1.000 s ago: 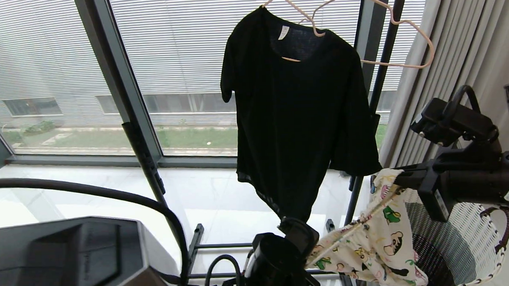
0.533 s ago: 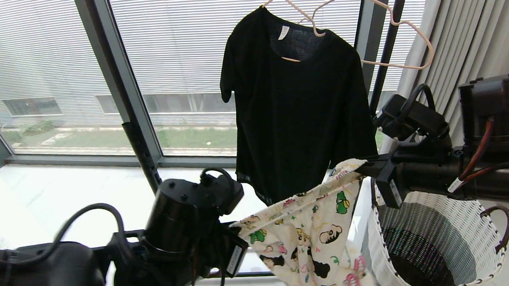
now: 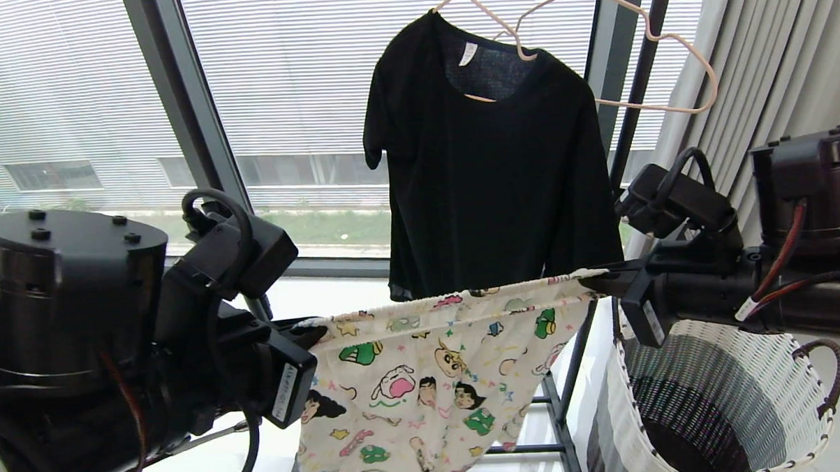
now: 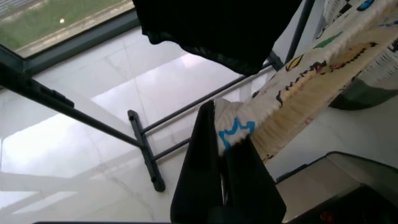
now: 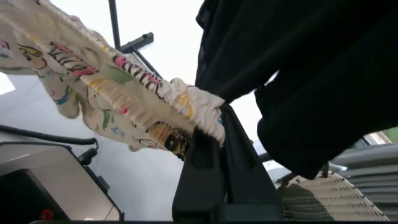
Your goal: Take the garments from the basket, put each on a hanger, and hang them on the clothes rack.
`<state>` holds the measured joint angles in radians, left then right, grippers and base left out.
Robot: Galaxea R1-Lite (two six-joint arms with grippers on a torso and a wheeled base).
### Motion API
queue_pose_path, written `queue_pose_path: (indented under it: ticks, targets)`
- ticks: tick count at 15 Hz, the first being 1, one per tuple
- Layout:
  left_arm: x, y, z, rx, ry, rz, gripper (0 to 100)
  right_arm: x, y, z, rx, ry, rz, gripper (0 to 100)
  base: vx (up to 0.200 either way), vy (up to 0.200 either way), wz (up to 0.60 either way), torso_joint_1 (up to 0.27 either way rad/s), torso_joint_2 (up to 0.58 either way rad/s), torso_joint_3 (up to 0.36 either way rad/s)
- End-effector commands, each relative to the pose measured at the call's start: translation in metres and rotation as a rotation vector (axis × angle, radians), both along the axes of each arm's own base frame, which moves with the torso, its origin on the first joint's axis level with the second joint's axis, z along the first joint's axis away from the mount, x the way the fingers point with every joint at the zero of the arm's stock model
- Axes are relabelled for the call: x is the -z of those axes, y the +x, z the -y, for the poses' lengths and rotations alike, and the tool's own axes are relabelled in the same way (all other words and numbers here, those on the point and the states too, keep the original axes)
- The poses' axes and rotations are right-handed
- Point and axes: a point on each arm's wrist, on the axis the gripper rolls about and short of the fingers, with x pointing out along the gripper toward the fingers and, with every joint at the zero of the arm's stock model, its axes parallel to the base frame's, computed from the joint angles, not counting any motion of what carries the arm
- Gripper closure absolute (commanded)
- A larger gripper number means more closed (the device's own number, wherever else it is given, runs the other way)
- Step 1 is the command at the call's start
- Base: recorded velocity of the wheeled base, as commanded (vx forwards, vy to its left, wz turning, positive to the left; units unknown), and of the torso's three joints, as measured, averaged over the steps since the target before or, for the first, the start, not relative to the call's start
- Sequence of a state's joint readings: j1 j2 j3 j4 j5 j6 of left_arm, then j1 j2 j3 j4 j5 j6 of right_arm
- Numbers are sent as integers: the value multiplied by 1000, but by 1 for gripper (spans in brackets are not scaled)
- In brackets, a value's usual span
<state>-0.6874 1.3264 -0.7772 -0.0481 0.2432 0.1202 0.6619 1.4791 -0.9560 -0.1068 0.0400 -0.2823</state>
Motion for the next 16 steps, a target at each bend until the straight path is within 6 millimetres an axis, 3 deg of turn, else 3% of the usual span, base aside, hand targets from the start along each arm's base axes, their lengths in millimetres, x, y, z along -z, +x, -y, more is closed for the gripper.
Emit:
queue_pose_path:
  ticks: [1, 4, 8, 12, 15, 16]
  targets:
    - [-17, -7, -5, 22, -21, 37, 100, -14, -8, 17, 36, 25, 36, 100, 0, 0, 0, 0, 0, 0]
    - [-35, -13, -8, 75, -34, 9, 100, -30, -15, 27, 51, 44, 62, 100, 0, 0, 0, 0, 0, 0]
    - [-41, -11, -6, 97, -57, 17, 100, -50, -21, 30, 38, 49, 59, 100, 0, 0, 0, 0, 0, 0]
    - [-40, -11, 0, 147, -120, 74, 100, -54, -23, 31, 32, 52, 64, 100, 0, 0, 0, 0, 0, 0]
    - [-44, -10, 11, 203, -174, 169, 100, -59, -37, 39, 25, 48, 61, 100, 0, 0, 0, 0, 0, 0]
    - [-54, -14, 15, 265, -189, 195, 100, -64, -54, 47, 4, 49, 60, 100, 0, 0, 0, 0, 0, 0]
